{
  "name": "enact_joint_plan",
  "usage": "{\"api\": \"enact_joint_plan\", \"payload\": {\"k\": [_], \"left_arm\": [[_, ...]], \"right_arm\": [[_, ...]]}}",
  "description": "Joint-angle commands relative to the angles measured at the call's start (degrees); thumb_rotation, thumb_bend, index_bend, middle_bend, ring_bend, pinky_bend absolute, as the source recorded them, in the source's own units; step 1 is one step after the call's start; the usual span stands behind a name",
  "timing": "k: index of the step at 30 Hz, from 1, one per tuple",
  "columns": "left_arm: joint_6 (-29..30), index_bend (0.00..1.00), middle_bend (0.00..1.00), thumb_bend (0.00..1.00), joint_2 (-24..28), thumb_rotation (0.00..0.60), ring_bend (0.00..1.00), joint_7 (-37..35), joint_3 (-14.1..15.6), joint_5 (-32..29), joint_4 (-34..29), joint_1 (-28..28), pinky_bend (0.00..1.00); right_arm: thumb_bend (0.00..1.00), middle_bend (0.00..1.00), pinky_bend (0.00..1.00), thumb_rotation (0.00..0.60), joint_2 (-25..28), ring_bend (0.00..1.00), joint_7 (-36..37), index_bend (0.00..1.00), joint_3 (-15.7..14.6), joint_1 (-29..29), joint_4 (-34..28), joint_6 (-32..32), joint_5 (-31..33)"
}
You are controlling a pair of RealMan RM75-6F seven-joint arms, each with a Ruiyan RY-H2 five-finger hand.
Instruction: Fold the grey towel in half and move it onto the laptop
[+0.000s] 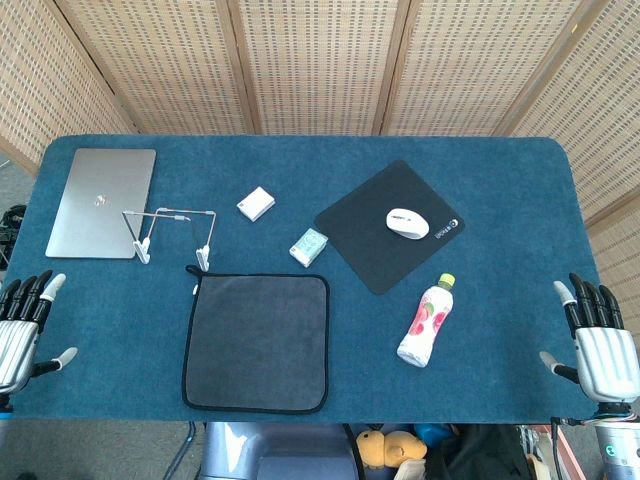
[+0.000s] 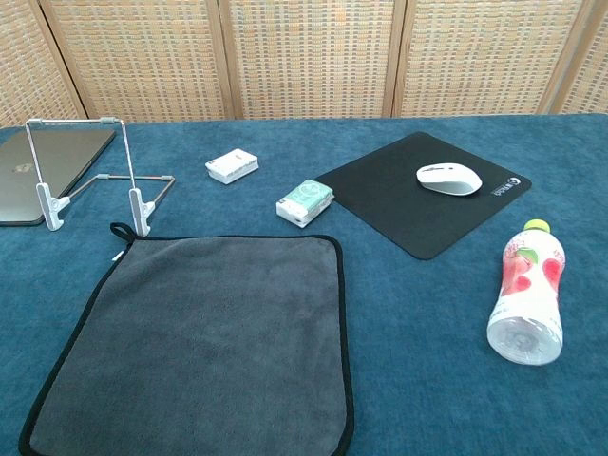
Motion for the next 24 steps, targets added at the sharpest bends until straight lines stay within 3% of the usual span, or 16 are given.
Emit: {"api": "enact_joint_plan", "payload": {"k": [1, 7, 12, 19, 24], "left_arm": [[-0.1, 0.0, 0.0, 0.15, -0.1, 0.6, 0.0, 0.2, 0.0, -0.1, 0.1, 0.0, 0.0], [-0.1, 0.0, 0.0, 0.15, -0.6, 0.6, 0.0, 0.1, 0.1, 0.9, 0.9, -0.4, 0.0], [0.2, 0.0, 0.0, 0.17, -3.0, 0.6, 0.0, -4.2, 0.4, 6.6, 6.7, -3.1, 0.0], [2.7, 0.15, 0.0, 0.19, -11.0, 0.6, 0.0, -15.5, 3.9, 21.1, 28.2, -10.5, 0.0], [5.8, 0.27, 0.0, 0.2, -17.1, 0.6, 0.0, -22.3, 5.9, 26.2, 42.3, -14.4, 0.0]], "right_arm": [[0.0, 0.0, 0.0, 0.6, 0.0, 0.0, 0.0, 0.0, 0.0, 0.0, 0.0, 0.0, 0.0], [0.0, 0.0, 0.0, 0.6, -0.1, 0.0, -0.3, 0.0, 0.0, 0.1, -0.1, -0.2, 0.0], [0.0, 0.0, 0.0, 0.6, -0.2, 0.0, -0.6, 0.0, 0.4, 0.3, -0.1, -0.5, 0.7], [0.0, 0.0, 0.0, 0.6, -0.8, 0.0, -2.1, 0.0, 1.3, 1.0, 0.2, -2.3, 3.4], [0.0, 0.0, 0.0, 0.6, -1.4, 0.0, -3.2, 0.0, 2.2, 1.8, 0.9, -3.8, 5.5]]}}
